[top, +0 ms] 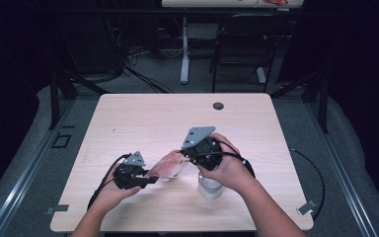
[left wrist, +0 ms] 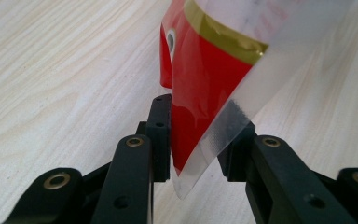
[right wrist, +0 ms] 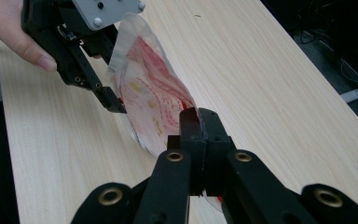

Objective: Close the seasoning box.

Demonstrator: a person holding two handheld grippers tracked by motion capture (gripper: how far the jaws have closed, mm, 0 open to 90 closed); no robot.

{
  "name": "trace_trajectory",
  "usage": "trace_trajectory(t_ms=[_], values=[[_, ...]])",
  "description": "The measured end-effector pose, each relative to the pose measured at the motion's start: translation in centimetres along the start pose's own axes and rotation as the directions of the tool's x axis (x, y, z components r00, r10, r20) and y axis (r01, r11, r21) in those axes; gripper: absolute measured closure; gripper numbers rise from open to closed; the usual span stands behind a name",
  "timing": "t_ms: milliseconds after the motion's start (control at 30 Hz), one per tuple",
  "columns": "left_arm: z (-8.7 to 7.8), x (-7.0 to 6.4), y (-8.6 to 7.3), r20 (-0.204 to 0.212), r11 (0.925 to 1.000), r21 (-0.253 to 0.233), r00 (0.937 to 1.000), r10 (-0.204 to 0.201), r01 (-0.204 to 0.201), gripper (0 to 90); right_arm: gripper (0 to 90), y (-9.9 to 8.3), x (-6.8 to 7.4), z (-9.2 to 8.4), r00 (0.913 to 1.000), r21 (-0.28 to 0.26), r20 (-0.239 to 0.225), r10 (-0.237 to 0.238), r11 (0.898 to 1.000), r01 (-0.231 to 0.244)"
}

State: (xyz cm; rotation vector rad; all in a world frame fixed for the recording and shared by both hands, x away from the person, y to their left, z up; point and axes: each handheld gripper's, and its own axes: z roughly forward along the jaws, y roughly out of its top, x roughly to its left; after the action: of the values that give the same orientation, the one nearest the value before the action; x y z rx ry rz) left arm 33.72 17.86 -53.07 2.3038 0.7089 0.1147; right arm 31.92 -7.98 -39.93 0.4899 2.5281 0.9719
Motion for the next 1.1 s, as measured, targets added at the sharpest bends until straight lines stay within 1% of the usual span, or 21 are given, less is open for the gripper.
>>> trace_trajectory(t_ms=[67,200,300,400,500,567,633,733,800,833,867,933,967,1100], values=[[0.2,0.1,-0.1,0.000,1.0000,0.006,1.0000,-0.006,0.006,69.8,89.8,0.1,0.1,0.2,1.0000,0.009,-0.001,-0.004,1.000,0.004],[0.7,0.2,-0.3,-0.002,0.9998,0.017,0.9999,-0.010,0.010,69.6,89.2,0.1,0.0,0.7,1.0000,0.026,-0.009,0.003,1.000,-0.003],[0.9,0.3,-0.4,-0.007,0.9997,0.023,1.0000,-0.006,0.006,69.5,87.8,0.0,-0.1,0.9,0.9998,0.016,-0.015,0.016,1.000,-0.015],[1.2,0.2,-0.5,-0.014,0.9994,0.034,0.9999,-0.009,0.010,69.3,86.2,-0.1,0.0,1.2,0.9994,0.008,-0.025,0.023,1.000,-0.023],[1.5,0.2,-0.7,-0.011,0.9992,0.038,0.9999,-0.011,0.011,68.5,84.0,-0.1,0.1,1.3,0.9991,0.003,-0.032,0.028,1.000,-0.028],[1.5,0.3,-0.8,-0.014,0.9994,0.029,0.9997,-0.020,0.020,66.7,83.7,-0.2,0.2,1.3,0.9982,-0.013,-0.046,0.038,0.999,-0.039],[1.4,0.3,-0.8,-0.017,0.9993,0.028,0.9996,-0.024,0.024,65.5,83.7,-0.1,0.2,1.4,0.9982,-0.016,-0.046,0.037,0.999,-0.038],[1.2,0.2,-0.8,-0.028,0.9995,0.026,0.9995,-0.016,0.016,61.5,82.9,-0.1,0.3,1.4,0.9983,-0.020,-0.049,0.033,0.999,-0.034],[0.9,0.3,-0.9,-0.033,0.9996,0.018,0.9992,-0.020,0.021,59.2,82.6,0.0,0.3,1.4,0.9981,-0.025,-0.051,0.034,0.999,-0.035],[0.7,0.4,-1.0,-0.026,0.9996,0.014,0.9994,-0.023,0.023,59.0,82.4,0.0,0.3,1.5,0.9981,-0.026,-0.052,0.034,0.999,-0.036],[0.4,0.4,-1.1,-0.030,0.9994,0.004,0.9990,-0.033,0.033,58.7,81.9,0.0,0.3,1.5,0.9979,-0.026,-0.053,0.036,0.999,-0.038],[0.3,0.5,-1.2,-0.027,0.9993,0.003,0.9990,-0.037,0.037,58.6,82.0,0.0,0.4,1.5,0.9980,-0.027,-0.052,0.037,0.999,-0.038],[0.2,0.6,-1.3,-0.023,0.9992,0.002,0.9989,-0.040,0.040,59.1,82.8,0.2,0.5,1.7,0.9972,-0.036,-0.065,0.038,0.999,-0.041],[0.3,0.6,-1.4,-0.037,0.9994,0.016,0.9988,-0.030,0.031,58.9,84.8,0.6,0.9,1.9,0.9976,-0.043,-0.066,0.020,0.999,-0.023]])
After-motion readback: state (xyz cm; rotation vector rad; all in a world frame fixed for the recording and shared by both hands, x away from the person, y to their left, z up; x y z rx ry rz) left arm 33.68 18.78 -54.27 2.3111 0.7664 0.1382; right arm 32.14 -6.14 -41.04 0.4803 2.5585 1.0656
